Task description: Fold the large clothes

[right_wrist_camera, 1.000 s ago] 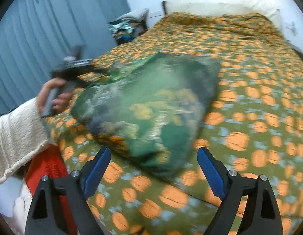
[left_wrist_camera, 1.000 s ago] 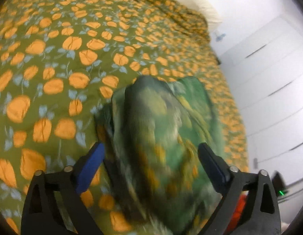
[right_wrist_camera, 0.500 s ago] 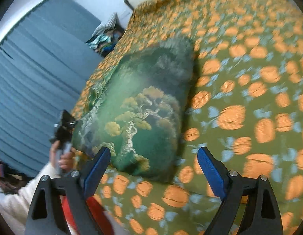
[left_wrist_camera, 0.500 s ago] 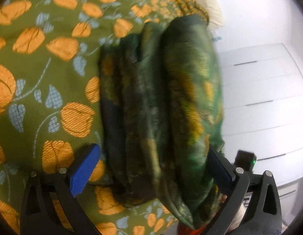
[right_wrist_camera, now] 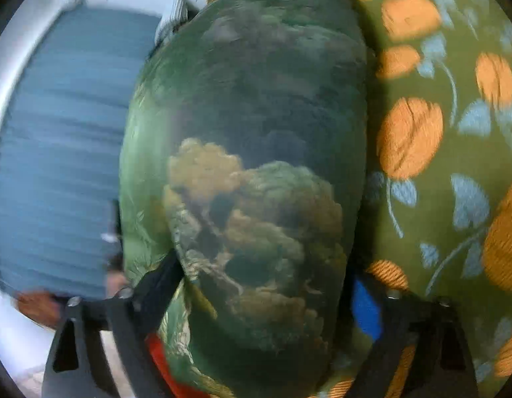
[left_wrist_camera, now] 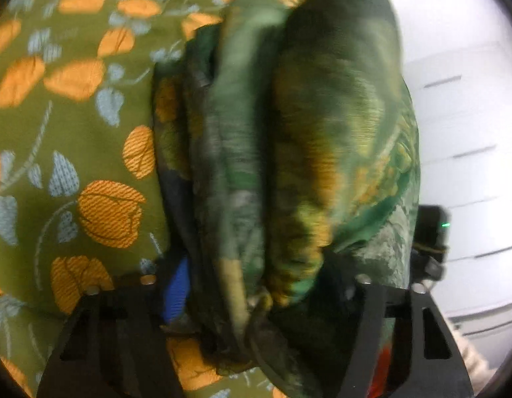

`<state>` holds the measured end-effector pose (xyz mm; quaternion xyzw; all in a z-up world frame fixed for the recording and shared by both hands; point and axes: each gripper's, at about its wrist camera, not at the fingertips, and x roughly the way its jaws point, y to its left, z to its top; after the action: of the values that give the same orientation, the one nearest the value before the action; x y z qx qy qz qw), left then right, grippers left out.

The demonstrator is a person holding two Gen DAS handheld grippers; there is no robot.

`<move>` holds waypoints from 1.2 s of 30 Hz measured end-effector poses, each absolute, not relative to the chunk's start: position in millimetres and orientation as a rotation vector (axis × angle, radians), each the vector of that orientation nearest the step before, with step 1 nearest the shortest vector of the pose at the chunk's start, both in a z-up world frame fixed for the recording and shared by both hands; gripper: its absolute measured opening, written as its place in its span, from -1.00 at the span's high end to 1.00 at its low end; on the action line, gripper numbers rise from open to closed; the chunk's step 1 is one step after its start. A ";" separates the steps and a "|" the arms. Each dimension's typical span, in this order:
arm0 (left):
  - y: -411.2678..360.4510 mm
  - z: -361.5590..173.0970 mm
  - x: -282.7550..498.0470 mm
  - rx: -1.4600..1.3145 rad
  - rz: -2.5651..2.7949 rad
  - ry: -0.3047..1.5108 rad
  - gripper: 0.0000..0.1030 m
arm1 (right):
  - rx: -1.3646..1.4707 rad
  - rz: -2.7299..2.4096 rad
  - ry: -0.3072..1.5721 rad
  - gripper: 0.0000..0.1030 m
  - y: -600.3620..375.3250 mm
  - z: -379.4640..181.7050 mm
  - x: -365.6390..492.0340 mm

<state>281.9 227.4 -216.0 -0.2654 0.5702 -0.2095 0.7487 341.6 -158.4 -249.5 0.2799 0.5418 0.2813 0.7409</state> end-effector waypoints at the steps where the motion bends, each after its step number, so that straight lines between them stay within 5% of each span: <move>1: 224.4 -211.3 280.0 -0.561 -0.447 1.240 -0.16 | 0.525 0.604 1.176 -0.54 -149.9 -240.7 338.7; 8: 202.0 -160.5 248.4 -0.439 -0.436 1.094 0.02 | 0.038 0.559 1.017 -0.44 -87.0 -189.2 304.0; 23: 173.1 -101.3 269.2 -0.327 -0.479 0.943 0.01 | -0.066 0.494 0.798 -0.37 -97.9 -127.2 290.2; 36: 135.9 -102.3 392.6 -0.283 -0.483 0.884 0.02 | -0.068 0.426 0.738 -0.37 -144.2 -114.4 413.1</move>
<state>392.6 135.9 -102.3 -0.1352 0.4220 -0.2304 0.8663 413.1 -144.2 -114.4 -0.0330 0.3578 0.2066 0.9101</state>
